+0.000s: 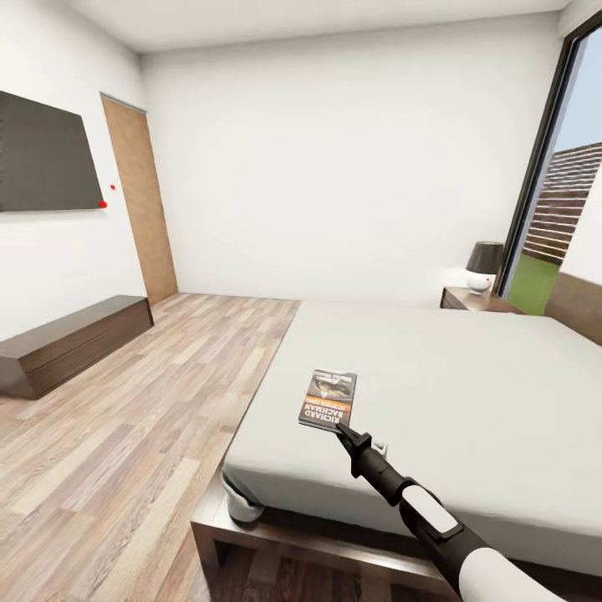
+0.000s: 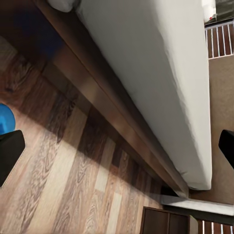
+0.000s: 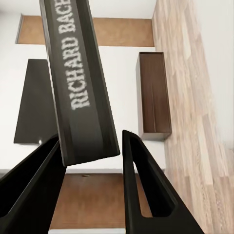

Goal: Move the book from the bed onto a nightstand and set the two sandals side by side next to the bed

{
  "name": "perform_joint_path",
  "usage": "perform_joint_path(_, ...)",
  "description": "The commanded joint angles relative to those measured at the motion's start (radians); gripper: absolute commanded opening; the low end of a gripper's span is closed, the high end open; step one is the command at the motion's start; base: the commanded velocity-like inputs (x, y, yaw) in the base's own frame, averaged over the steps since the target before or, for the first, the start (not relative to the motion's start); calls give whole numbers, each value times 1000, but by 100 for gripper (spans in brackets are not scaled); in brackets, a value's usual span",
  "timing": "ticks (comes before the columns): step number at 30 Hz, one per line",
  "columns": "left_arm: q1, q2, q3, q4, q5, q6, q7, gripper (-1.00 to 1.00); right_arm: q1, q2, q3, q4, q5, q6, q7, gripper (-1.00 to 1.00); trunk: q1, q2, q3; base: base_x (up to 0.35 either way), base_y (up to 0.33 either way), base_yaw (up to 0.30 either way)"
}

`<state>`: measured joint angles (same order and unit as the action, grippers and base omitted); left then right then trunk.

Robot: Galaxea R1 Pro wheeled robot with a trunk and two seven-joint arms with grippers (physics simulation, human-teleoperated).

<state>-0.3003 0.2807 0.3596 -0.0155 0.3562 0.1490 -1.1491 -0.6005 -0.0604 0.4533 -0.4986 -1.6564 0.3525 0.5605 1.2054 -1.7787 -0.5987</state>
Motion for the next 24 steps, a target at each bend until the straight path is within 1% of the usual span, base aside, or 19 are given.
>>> perform_joint_path(1, 0, 0, 5, 0, -2, 10, -3, 100, -1, -1, 5, 0, -13, 3, 2, -100, 0, -1, -1, 0, 179, 18)
perform_joint_path(24, 0, 0, 5, 0, -2, 9, 1, 100, -1, 1, 7, 0, -13, 3, 2, -100, 0, -1, -1, 0, 187, 3)
